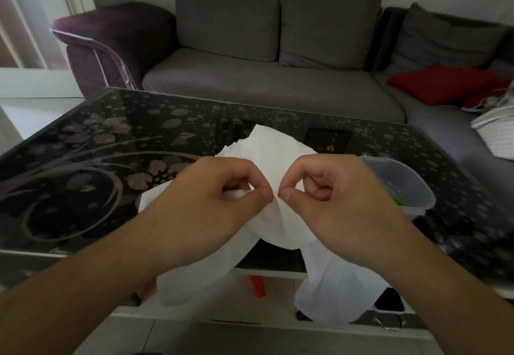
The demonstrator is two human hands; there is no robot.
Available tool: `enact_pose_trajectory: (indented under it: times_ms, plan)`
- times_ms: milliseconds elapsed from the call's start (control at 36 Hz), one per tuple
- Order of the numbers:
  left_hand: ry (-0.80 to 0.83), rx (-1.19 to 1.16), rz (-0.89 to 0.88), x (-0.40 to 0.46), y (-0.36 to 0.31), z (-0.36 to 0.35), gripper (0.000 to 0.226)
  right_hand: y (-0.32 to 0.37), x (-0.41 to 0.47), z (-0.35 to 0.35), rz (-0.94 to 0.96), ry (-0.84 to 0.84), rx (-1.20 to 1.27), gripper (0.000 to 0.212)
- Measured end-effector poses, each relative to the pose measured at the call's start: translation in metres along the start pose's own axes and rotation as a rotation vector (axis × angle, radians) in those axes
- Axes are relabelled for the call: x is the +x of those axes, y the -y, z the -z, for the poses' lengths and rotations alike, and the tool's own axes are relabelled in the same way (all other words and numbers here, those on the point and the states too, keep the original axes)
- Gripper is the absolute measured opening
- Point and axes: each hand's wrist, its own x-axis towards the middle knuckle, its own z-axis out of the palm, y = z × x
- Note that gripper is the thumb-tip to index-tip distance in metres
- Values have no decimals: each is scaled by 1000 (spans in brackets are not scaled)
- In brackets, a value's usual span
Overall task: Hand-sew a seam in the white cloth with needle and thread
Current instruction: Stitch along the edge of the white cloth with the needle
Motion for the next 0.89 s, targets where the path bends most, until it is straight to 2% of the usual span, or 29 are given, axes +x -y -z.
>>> enact_pose_trajectory:
  times_ms: [500, 806, 889]
  plan:
    - [-22, -16, 16, 0, 0, 4, 12, -1, 2, 10, -173, -178, 80, 19]
    - [-10, -8, 0, -3, -4, 10, 17, 3, 6, 8, -311, -186, 287, 19]
    - [13, -21, 7, -4, -7, 13, 26, 7, 4, 6, -274, -108, 345, 24]
